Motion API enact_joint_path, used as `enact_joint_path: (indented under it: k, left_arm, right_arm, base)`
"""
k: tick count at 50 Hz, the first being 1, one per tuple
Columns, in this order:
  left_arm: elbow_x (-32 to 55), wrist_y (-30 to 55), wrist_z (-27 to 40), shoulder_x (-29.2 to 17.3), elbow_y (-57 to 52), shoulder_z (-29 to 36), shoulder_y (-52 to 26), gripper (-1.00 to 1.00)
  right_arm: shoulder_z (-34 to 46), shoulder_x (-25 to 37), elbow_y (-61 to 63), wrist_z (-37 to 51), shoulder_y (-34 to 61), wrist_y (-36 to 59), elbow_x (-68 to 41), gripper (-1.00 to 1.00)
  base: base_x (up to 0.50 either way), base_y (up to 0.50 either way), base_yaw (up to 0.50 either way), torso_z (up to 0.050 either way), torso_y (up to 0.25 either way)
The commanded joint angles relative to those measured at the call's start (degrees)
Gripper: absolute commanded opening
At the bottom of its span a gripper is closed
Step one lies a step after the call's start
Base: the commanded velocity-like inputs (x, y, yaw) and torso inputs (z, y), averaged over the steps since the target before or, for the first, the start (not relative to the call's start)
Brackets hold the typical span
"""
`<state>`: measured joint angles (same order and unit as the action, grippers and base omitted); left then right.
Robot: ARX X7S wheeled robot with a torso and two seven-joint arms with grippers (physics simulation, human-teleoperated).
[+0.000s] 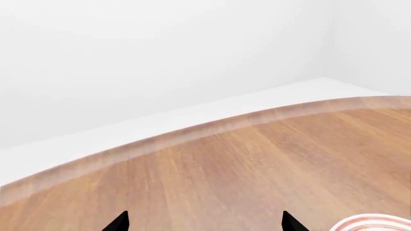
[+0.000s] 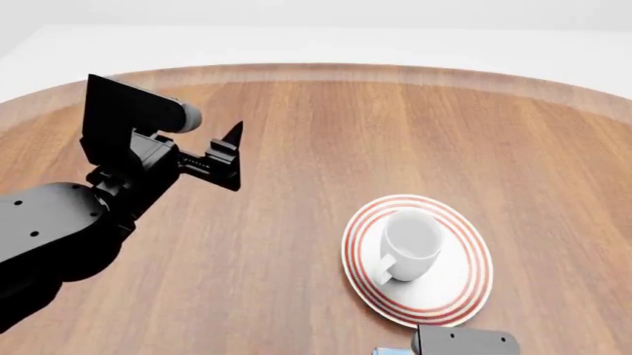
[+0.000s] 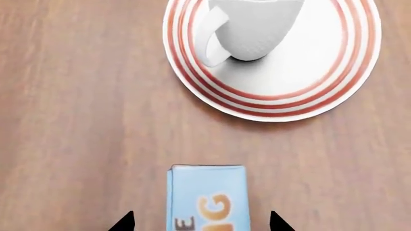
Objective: Pick up the white mug and put it on the plate, and put the chocolate pudding to the right of the plate.
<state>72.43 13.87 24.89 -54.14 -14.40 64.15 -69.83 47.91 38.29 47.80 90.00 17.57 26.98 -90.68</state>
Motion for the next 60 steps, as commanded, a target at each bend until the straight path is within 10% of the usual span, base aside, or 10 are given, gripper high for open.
enact_joint_path:
  k: [1, 57, 58, 60]
  left_arm:
    - [-0.6, -0.7, -1.0, 1.3, 0.4, -1.7, 0.3, 1.00]
    - [-0.8, -0.8, -1.2, 1.9, 1.4, -2.0, 1.4, 1.00]
    - [-1.0, -0.9, -1.2, 1.9, 1.5, -1.9, 1.4, 1.00]
    - [-0.9, -0.8, -1.2, 1.8, 1.4, -2.0, 1.4, 1.00]
  right_arm:
    - [-1.3, -1.0, -0.9, -1.1, -0.8, -0.4, 1.8, 1.00]
    - [0.7, -2.3, -10.5, -9.5, -2.7, -0.2, 5.9, 1.00]
    - [0.7, -2.4, -10.4, -10.0, -2.7, -0.2, 6.3, -1.00]
    - [0.7, -2.4, -10.3, -10.1, -2.5, -0.1, 6.8, -1.00]
  base:
    - [0.00, 0.00, 0.00, 0.000, 0.000]
    - [0.00, 0.00, 0.00, 0.000, 0.000]
    - [0.00, 0.00, 0.00, 0.000, 0.000]
    - [0.00, 0.00, 0.00, 0.000, 0.000]
